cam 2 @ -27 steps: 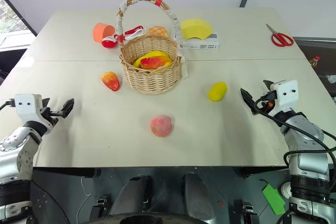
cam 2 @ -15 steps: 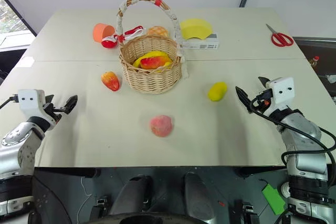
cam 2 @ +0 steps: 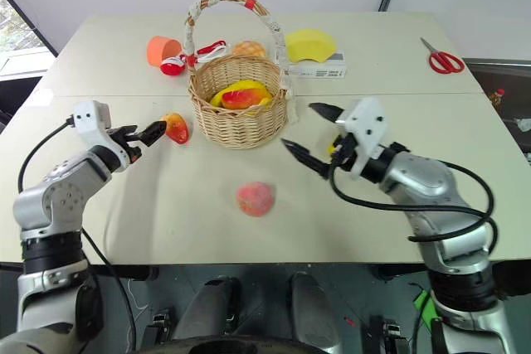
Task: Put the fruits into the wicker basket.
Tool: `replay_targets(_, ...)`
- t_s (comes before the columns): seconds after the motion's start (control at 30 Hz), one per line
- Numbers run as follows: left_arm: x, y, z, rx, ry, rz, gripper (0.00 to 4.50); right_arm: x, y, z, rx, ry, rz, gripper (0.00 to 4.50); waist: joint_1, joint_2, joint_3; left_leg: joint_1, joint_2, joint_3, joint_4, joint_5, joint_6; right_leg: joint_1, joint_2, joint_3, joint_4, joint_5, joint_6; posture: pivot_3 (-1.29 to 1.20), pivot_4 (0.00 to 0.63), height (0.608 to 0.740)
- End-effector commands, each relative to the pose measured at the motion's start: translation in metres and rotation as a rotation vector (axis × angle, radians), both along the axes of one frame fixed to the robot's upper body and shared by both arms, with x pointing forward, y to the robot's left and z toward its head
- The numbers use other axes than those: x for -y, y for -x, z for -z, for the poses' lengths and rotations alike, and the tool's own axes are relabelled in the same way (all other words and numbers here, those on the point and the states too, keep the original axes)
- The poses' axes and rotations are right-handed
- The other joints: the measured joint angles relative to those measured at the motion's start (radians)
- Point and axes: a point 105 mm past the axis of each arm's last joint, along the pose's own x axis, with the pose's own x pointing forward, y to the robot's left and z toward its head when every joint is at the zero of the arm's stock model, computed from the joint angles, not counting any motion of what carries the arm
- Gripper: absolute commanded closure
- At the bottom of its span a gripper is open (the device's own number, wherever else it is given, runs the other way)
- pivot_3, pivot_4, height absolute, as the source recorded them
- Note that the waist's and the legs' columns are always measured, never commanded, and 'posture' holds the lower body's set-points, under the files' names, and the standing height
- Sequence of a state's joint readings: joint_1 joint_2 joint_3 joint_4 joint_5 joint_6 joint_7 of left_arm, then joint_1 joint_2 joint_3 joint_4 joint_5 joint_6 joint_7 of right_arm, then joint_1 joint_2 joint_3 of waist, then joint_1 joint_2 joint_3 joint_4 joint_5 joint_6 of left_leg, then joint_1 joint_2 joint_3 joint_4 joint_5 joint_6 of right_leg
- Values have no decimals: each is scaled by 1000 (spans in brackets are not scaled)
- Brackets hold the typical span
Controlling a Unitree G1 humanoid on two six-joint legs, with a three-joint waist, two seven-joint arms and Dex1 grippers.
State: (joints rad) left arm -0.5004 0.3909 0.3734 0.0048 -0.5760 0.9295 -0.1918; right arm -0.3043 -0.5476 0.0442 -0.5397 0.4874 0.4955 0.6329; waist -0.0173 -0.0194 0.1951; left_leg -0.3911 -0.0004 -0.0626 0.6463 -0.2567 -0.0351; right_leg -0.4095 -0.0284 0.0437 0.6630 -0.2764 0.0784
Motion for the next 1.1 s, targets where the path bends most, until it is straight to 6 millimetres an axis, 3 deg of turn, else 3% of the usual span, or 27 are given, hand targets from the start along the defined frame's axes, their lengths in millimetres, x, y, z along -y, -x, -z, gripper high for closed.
replay_targets(0.03, 1, -5, -6, -21, -8, -4, 0, -16, 10, -4, 45, 1, -49, 183, -1, 0, 0, 0, 0, 0, 0, 0, 0, 0, 0, 0, 0, 0, 0, 0, 150, 740)
replay_targets(0.47, 13, -31, 2, -98, -73, 0, 0, -29, 12, 12, 34, -15, -72, 183, 1, 0, 0, 0, -2, 0, 0, 0, 0, 0, -1, 0, 0, 0, 0, 0, 150, 740)
replay_targets(0.67, 14, -36, 2, -110, -86, -3, 2071, -33, 11, 8, 52, -24, -63, 0, 1, 0, 0, 0, -2, 0, 0, 0, 0, -1, -1, 0, 0, 0, 0, 0, 150, 740)
replay_targets(0.77, 4, -34, -3, -89, -121, -30, 2071, -32, 10, 6, 61, -26, -55, 0, 0, 0, 0, 0, -2, 0, 0, 0, 0, 0, -1, 0, 0, 0, 0, 0, 150, 740)
replay_targets(0.87, -16, -30, -26, 38, -180, -88, 2071, -30, 7, 4, 66, -28, -38, 0, -4, 0, 0, 0, -2, 0, 0, 0, 0, -1, -1, 0, 0, 0, 0, 0, 150, 740)
replay_targets(0.93, -17, -24, -57, 194, -131, -57, 2071, -28, 4, 4, 67, -27, -22, 0, -3, 0, 0, 0, -1, 0, -1, 0, 0, -2, -1, 1, 0, 0, 0, 0, 150, 740)
replay_targets(1.03, 15, 7, -114, 492, -125, 184, 2071, -23, -5, 5, 58, -40, 20, 0, 1, -1, 0, -1, 1, 0, -1, 0, -1, -2, -2, 1, 0, 0, 0, 0, 150, 740)
replay_targets(1.1, 46, 21, -129, 555, -159, 350, 2071, -17, -13, 8, 37, -47, 59, 0, 7, -1, 0, -1, 0, 0, -1, 0, -2, -2, -3, 1, -1, 0, 0, 0, 150, 740)
